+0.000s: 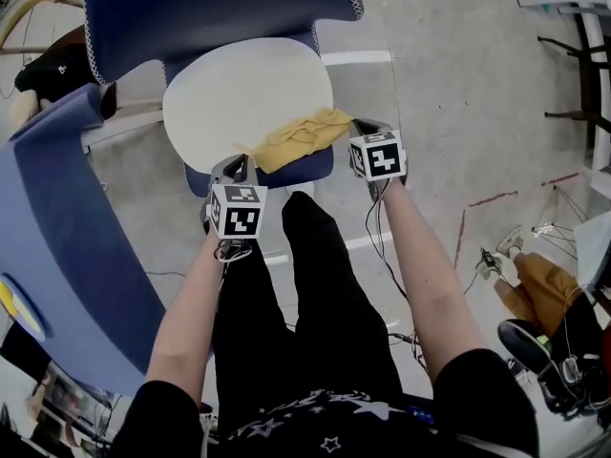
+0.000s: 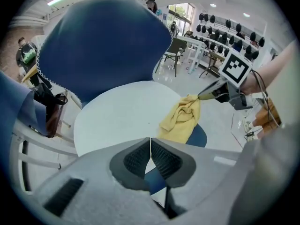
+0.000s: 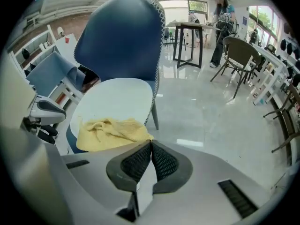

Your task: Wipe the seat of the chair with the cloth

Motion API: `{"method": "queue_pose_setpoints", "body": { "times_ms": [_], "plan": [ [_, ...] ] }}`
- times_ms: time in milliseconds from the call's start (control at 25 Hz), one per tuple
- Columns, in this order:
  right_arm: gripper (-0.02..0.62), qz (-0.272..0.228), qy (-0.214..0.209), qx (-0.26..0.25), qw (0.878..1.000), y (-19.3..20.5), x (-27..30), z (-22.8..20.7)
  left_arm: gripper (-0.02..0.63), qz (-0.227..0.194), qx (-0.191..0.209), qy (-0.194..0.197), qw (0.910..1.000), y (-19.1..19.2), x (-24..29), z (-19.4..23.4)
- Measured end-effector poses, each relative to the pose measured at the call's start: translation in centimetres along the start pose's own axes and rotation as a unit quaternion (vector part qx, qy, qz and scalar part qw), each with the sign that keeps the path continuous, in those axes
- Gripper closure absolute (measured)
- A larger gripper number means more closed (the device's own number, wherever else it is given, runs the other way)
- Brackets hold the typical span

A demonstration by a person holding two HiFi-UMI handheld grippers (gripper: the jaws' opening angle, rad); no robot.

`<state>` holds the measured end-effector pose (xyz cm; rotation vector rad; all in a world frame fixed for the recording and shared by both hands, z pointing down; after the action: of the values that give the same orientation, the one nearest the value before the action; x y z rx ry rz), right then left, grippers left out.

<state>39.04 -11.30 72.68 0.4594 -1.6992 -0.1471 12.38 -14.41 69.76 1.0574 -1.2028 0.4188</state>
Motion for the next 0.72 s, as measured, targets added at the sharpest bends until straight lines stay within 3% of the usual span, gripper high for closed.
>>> {"method": "queue_pose_setpoints", "body": {
  "times_ms": [320,480,720],
  "plan": [
    [0.588,-0.049,-0.039,-0.003,0.998,-1.3,-4.6,-0.5,0.584,-0.015,-0.037,-0.022,0.999,-2.6,-2.3,-2.8],
    [0.588,-0.064,-0.064,-0.009,0.996,-2.3,-7.3,2.1,0.584,-0.022,-0.034,-0.017,0.999,-3.4,-4.9,-3.5],
    [0.589,-0.097,-0.097,0.007,0.991,-3.9,-11.7,7.8,0.584,-0.067,-0.036,-0.022,0.9968,-4.4,-10.2,-2.6]
  ]
}}
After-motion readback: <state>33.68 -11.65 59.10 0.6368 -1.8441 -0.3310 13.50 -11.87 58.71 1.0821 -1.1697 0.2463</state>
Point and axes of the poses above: the fingertips, and each gripper's own axes: x forward along the fingers, z to its left, y out of its underside, the point moved 5 cm from there along -x, backward along the fingers, and after that the axes turned 12 degrees about x, right-handed, at the moved point
